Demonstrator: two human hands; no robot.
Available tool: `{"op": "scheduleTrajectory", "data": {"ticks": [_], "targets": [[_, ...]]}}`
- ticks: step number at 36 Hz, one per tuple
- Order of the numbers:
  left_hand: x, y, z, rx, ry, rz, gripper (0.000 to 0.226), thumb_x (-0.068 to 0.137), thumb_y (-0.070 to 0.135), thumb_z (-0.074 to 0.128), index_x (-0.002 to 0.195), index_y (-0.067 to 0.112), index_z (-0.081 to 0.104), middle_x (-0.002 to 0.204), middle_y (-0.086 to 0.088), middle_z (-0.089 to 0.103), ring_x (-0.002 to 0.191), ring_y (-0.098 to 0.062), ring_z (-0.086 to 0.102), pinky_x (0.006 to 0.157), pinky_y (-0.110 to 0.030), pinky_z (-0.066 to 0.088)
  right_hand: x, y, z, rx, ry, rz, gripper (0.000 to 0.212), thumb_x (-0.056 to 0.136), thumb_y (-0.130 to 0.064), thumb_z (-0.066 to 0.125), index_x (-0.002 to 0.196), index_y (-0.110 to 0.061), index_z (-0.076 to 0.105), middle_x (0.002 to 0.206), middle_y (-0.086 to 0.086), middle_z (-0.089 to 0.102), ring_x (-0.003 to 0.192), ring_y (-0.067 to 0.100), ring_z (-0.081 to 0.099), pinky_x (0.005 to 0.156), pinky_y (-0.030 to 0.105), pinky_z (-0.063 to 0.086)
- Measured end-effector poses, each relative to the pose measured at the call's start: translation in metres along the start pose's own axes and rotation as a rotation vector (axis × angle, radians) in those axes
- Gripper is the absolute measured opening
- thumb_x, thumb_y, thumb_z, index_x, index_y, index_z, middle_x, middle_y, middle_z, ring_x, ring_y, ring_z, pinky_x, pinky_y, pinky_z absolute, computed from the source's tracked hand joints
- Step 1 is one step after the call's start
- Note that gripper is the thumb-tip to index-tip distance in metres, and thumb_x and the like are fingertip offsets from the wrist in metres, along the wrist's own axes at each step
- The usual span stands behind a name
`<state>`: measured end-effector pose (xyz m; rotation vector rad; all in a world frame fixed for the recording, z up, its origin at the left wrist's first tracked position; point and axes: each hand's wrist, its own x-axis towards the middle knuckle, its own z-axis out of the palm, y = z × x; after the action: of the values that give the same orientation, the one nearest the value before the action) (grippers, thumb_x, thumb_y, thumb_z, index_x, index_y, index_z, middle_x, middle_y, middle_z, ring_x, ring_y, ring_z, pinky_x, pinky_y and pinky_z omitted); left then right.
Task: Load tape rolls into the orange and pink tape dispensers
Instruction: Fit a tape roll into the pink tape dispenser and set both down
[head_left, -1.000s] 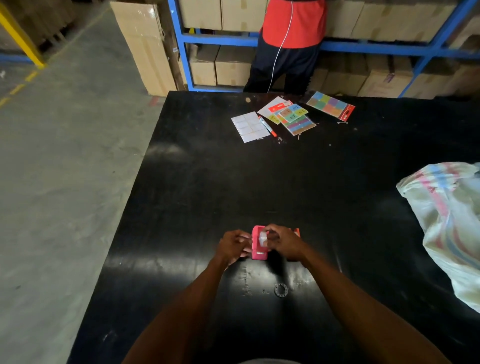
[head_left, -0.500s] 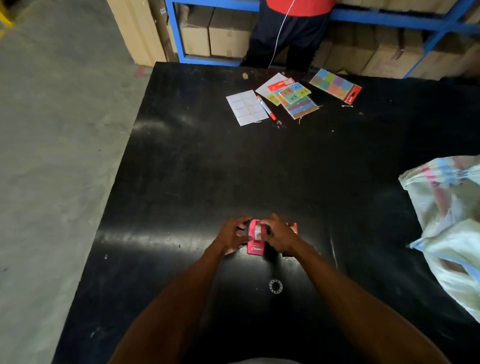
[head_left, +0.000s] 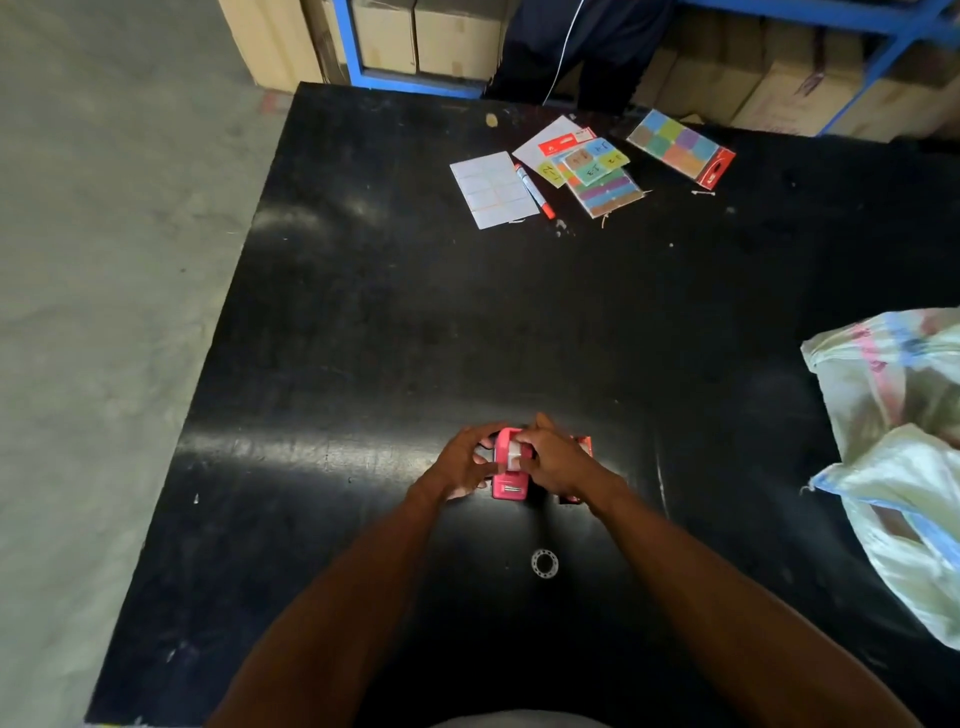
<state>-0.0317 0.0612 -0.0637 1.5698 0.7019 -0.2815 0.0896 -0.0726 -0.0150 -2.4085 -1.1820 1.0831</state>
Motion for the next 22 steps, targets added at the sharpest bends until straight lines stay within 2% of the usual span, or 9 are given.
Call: {"op": "scheduleTrajectory", "data": {"ticks": [2,7,10,12,14,16,18,22], "targets": [[0.001,0.000,0.000,-0.002,0.001,-0.009,0.060,0.081,0.000,0.075,0.131,0.027,0.056,0.115,-0.013,0.050,0.076,-0.019,0.057,0.055,-0.030,0.051,0.002,0.000,-0.002,-0.019,-0.017,-0.003,0.025,0.092,-0.020,0.066,0.116,-0.012,0.065,0.112,0.002,0.044,0.097,0.019,0.057,0.091,0.035,0.051],[-0.001,-0.002,0.002,-0.003,0.014,0.005,0.061,0.081,0.005,0.076,0.133,0.029,0.054,0.122,-0.017,0.050,0.086,-0.025,0.061,0.073,-0.050,0.059,0.006,-0.002,-0.008,-0.053,-0.038,-0.001,0.020,0.092,-0.022,0.066,0.109,-0.011,0.067,0.107,0.005,0.046,0.094,0.022,0.056,0.085,0.036,0.048],[-0.004,-0.002,0.003,-0.009,0.013,0.004,0.061,0.081,0.008,0.076,0.131,0.034,0.053,0.121,-0.017,0.048,0.088,-0.025,0.060,0.074,-0.050,0.059,0.004,-0.004,-0.010,-0.036,-0.021,0.002,0.027,0.090,-0.025,0.069,0.115,-0.015,0.066,0.105,0.004,0.049,0.097,0.022,0.055,0.083,0.031,0.043],[-0.006,0.000,0.003,-0.005,0.012,0.004,0.060,0.082,0.012,0.077,0.132,0.035,0.052,0.121,-0.015,0.048,0.090,-0.025,0.060,0.073,-0.047,0.059,-0.003,-0.003,-0.007,-0.027,0.054,-0.035,0.032,0.091,-0.024,0.066,0.122,-0.018,0.062,0.109,0.003,0.052,0.099,0.021,0.056,0.086,0.032,0.046],[-0.007,0.001,0.003,0.013,0.018,0.005,0.061,0.082,0.014,0.077,0.134,0.035,0.051,0.120,-0.013,0.048,0.092,-0.025,0.060,0.071,-0.044,0.061,-0.011,-0.002,-0.002,-0.026,0.168,-0.097,0.026,0.094,-0.024,0.060,0.119,-0.021,0.058,0.112,0.001,0.053,0.097,0.019,0.056,0.085,0.034,0.049],[-0.010,0.003,0.003,0.028,0.024,0.008,0.060,0.083,0.012,0.075,0.134,0.035,0.051,0.121,-0.012,0.048,0.098,-0.029,0.062,0.073,-0.047,0.062,-0.017,-0.001,0.003,-0.034,0.262,-0.139,0.016,0.097,-0.023,0.050,0.112,-0.021,0.058,0.110,0.001,0.055,0.094,0.019,0.057,0.081,0.034,0.049],[-0.011,0.004,0.003,0.035,0.026,-0.002,0.060,0.084,0.012,0.075,0.135,0.033,0.050,0.122,-0.013,0.049,0.103,-0.034,0.062,0.074,-0.050,0.062,-0.019,-0.002,0.005,-0.054,0.294,-0.155,0.019,0.098,-0.026,0.047,0.108,-0.020,0.061,0.108,0.002,0.059,0.094,0.020,0.059,0.080,0.034,0.049],[-0.012,0.007,0.003,0.043,0.022,-0.016,0.061,0.085,0.010,0.074,0.136,0.031,0.049,0.123,-0.014,0.050,0.102,-0.033,0.064,0.074,-0.050,0.062,-0.022,0.002,0.005,-0.116,0.251,-0.184,0.031,0.090,-0.034,0.063,0.118,-0.023,0.064,0.111,-0.002,0.063,0.097,0.017,0.061,0.083,0.031,0.050]]}}
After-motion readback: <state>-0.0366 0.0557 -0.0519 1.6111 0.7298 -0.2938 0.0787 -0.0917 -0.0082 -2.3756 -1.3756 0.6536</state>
